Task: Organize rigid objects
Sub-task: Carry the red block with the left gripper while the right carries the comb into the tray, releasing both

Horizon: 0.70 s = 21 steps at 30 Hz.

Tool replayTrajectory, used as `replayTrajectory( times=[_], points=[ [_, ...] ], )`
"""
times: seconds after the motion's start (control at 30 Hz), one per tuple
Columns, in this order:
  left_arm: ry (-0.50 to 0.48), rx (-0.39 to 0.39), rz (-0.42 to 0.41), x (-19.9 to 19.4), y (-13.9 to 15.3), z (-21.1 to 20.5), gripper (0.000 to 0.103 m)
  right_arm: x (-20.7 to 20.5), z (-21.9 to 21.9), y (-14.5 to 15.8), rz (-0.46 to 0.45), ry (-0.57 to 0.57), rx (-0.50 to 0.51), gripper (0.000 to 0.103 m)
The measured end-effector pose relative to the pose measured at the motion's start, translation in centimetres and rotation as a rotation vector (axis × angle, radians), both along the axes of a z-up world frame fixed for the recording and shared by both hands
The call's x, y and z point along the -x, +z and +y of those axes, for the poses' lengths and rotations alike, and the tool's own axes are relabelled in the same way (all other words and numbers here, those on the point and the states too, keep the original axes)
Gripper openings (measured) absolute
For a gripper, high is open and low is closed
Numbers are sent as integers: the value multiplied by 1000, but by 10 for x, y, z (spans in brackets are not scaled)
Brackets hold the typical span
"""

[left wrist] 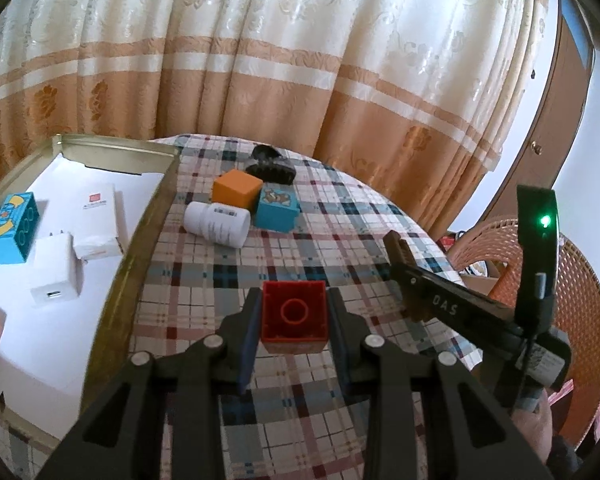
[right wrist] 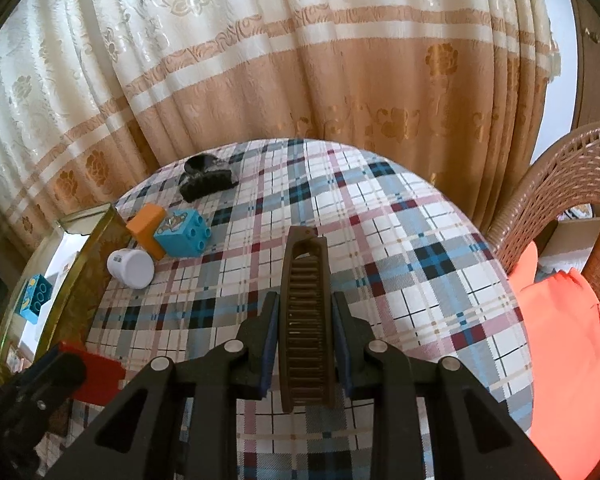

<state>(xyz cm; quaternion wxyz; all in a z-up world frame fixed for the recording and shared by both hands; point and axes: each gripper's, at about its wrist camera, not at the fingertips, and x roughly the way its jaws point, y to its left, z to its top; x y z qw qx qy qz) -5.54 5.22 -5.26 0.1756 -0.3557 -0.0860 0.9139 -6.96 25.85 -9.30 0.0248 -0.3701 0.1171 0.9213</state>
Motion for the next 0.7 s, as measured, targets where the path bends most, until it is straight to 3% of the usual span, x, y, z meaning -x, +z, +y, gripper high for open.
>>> replayTrajectory(
  times=[0.3, 0.53, 0.7],
  points=[
    [10, 18, 42, -21, 16, -14, 31, -6, -10, 10, 32, -15, -83, 27],
    [16, 45, 55, -33, 22, -27, 31, -31, -27, 4, -10, 9, 7, 27],
    [23, 54, 69, -42, 27, -38, 31, -43, -50, 10, -7, 60, 16, 27]
  ],
)
